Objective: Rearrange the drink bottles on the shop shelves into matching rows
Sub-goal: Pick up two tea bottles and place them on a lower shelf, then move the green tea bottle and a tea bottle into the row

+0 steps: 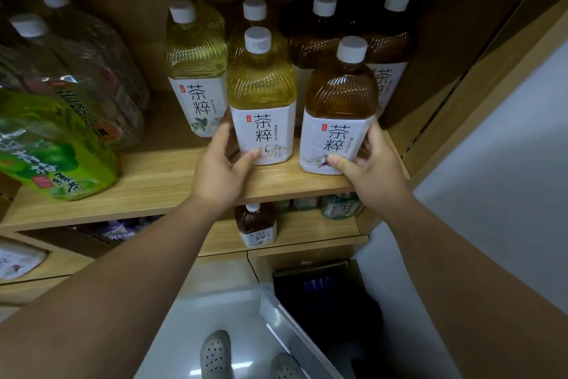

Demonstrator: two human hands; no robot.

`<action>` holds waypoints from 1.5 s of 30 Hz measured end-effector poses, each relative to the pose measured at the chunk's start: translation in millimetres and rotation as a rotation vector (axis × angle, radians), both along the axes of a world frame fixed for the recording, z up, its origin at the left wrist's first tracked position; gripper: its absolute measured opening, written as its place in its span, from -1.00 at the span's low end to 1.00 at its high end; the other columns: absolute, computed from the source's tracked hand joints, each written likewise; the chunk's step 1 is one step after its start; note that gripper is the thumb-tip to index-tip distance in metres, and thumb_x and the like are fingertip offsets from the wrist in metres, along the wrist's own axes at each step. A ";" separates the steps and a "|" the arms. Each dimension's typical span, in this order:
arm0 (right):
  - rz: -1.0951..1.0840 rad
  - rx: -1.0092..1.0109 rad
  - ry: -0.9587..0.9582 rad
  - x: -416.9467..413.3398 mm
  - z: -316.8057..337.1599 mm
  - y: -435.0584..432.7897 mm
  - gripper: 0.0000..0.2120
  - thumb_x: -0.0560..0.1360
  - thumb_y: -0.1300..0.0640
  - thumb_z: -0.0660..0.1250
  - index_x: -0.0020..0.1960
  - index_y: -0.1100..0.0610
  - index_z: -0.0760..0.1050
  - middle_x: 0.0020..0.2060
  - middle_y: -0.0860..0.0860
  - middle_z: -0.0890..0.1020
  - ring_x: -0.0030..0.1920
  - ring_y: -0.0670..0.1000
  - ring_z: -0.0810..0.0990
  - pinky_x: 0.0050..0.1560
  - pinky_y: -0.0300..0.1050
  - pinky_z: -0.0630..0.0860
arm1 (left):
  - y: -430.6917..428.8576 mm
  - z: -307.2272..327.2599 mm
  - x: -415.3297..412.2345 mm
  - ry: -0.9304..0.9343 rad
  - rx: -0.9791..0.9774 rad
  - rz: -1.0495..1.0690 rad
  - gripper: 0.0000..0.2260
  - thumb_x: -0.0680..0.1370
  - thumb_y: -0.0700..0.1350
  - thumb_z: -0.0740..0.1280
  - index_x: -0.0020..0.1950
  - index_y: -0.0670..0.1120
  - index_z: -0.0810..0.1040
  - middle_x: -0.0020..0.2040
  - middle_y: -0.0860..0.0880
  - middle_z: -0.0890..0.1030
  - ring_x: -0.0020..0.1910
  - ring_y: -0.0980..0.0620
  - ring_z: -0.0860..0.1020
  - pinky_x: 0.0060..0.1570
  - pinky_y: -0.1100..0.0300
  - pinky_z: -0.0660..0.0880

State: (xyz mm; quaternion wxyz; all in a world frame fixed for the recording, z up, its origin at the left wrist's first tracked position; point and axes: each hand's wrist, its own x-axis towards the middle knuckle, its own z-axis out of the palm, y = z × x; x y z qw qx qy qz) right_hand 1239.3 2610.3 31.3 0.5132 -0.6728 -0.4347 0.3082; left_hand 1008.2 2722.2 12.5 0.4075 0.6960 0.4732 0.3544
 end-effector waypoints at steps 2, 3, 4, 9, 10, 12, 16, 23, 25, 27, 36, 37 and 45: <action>-0.001 -0.007 -0.017 -0.7 0.2 1.6 -0.18 0.52 0.29 0.50 0.63 -0.05 0.18 0.37 -0.12 0.57 0.25 -0.34 0.56 0.25 -0.31 0.55 | -2.1 -0.2 1.4 0.001 0.009 0.021 -0.48 0.58 -0.12 0.46 0.50 0.06 0.39 0.35 0.15 0.58 0.31 0.20 0.55 0.37 0.09 0.51; -0.016 -0.004 -0.038 -0.9 -0.9 2.8 -0.23 0.52 0.27 0.50 0.62 0.00 0.24 0.35 -0.10 0.58 0.20 -0.39 0.57 0.21 -0.39 0.54 | -4.1 0.4 2.1 0.005 0.018 0.038 -0.49 0.57 -0.11 0.46 0.50 0.04 0.40 0.32 0.17 0.58 0.28 0.20 0.56 0.34 0.14 0.52; -0.046 -0.001 -0.078 -1.8 -2.0 4.2 -0.29 0.52 0.25 0.50 0.59 0.04 0.30 0.33 -0.07 0.60 0.15 -0.42 0.57 0.13 -0.49 0.51 | -6.0 0.7 2.5 0.009 0.024 0.055 -0.49 0.57 -0.09 0.47 0.49 0.02 0.41 0.29 0.16 0.58 0.26 0.20 0.57 0.31 0.18 0.53; -0.133 0.030 -0.141 -6.3 -9.7 16.6 -0.40 0.51 0.20 0.52 0.51 0.05 0.43 0.31 0.01 0.59 0.23 -0.23 0.58 0.04 -0.53 0.49 | -9.5 2.2 3.9 0.022 0.046 0.078 -0.52 0.57 -0.07 0.47 0.47 0.05 0.45 0.26 0.16 0.60 0.22 0.20 0.57 0.25 0.24 0.52; -0.130 0.036 -0.128 -7.9 -10.2 18.7 -0.41 0.51 0.20 0.52 0.50 0.05 0.44 0.30 0.00 0.59 0.24 -0.19 0.60 0.06 -0.49 0.52 | -9.2 2.9 4.2 0.030 0.046 0.082 -0.52 0.57 -0.07 0.47 0.46 0.05 0.45 0.25 0.18 0.59 0.21 0.22 0.56 0.25 0.24 0.52; -0.138 0.044 -0.111 -9.7 -11.8 22.7 -0.42 0.51 0.22 0.51 0.48 0.04 0.45 0.30 -0.01 0.59 0.25 -0.18 0.60 0.08 -0.45 0.54 | -7.9 2.5 4.2 0.042 0.054 0.095 -0.53 0.57 -0.07 0.47 0.46 0.05 0.46 0.25 0.16 0.61 0.20 0.22 0.56 0.26 0.23 0.52; -0.164 0.022 -0.097 -12.0 -12.0 29.2 -0.51 0.55 0.20 0.48 0.44 0.02 0.47 0.28 -0.04 0.60 0.20 -0.23 0.61 0.16 -0.37 0.57 | -4.4 0.4 3.6 0.057 0.054 0.091 -0.54 0.55 -0.06 0.49 0.44 0.03 0.49 0.27 0.09 0.65 0.22 0.16 0.59 0.28 0.14 0.55; -0.165 -0.044 -0.088 -17.0 -18.4 30.0 -0.61 0.62 0.14 0.39 0.42 0.00 0.44 0.16 -0.26 0.60 0.20 -0.26 0.59 0.32 -0.16 0.55 | -1.0 -0.5 4.8 0.089 0.051 0.074 -0.53 0.57 -0.03 0.46 0.47 0.07 0.45 0.31 0.11 0.62 0.23 0.19 0.56 0.30 0.18 0.51; -0.177 -0.075 -0.088 -21.1 -17.2 26.1 -0.55 0.62 0.04 0.37 0.47 -0.05 0.39 0.25 -0.21 0.60 0.29 -0.16 0.57 0.40 0.01 0.51 | -5.2 4.2 5.6 0.054 0.003 0.043 -0.48 0.58 -0.06 0.45 0.51 0.06 0.40 0.32 0.13 0.60 0.20 0.35 0.53 0.31 0.28 0.48; -0.196 -0.106 -0.067 -28.7 -16.0 20.9 -0.36 0.53 -0.12 0.39 0.56 -0.12 0.27 0.41 -0.15 0.53 0.41 -0.09 0.49 0.47 0.09 0.44 | -15.8 8.6 0.7 -0.006 -0.061 0.002 -0.41 0.59 -0.10 0.45 0.57 0.05 0.31 0.39 0.10 0.54 0.28 0.39 0.49 0.40 0.26 0.44; -0.333 0.014 -0.042 -132.3 14.3 -21.5 -0.57 0.57 0.06 0.44 0.40 0.03 0.46 0.25 0.04 0.51 0.09 -0.03 0.57 0.16 -0.05 0.58 | -90.4 25.1 -130.6 0.100 -0.022 0.319 -0.45 0.57 -0.10 0.47 0.53 0.04 0.39 0.34 0.02 0.53 0.28 0.04 0.54 0.23 0.13 0.57; -0.274 0.009 -0.040 -148.0 17.1 -18.0 -0.62 0.57 0.05 0.44 0.36 0.02 0.49 0.22 0.03 0.53 0.06 -0.05 0.57 0.15 -0.05 0.58 | -91.2 29.7 -149.2 0.104 -0.010 0.382 -0.48 0.57 -0.09 0.47 0.51 0.05 0.41 0.32 0.02 0.54 0.27 0.04 0.55 0.22 0.10 0.58; 0.249 -0.099 -0.082 -254.3 57.8 41.3 -0.62 0.59 -0.06 0.41 0.39 -0.15 0.46 0.35 -0.07 0.51 0.24 -0.09 0.54 0.30 0.00 0.52 | -65.8 67.0 -251.1 0.068 -0.020 0.519 -0.47 0.59 -0.05 0.44 0.52 0.04 0.36 0.30 0.06 0.51 0.21 0.06 0.54 0.26 -0.01 0.55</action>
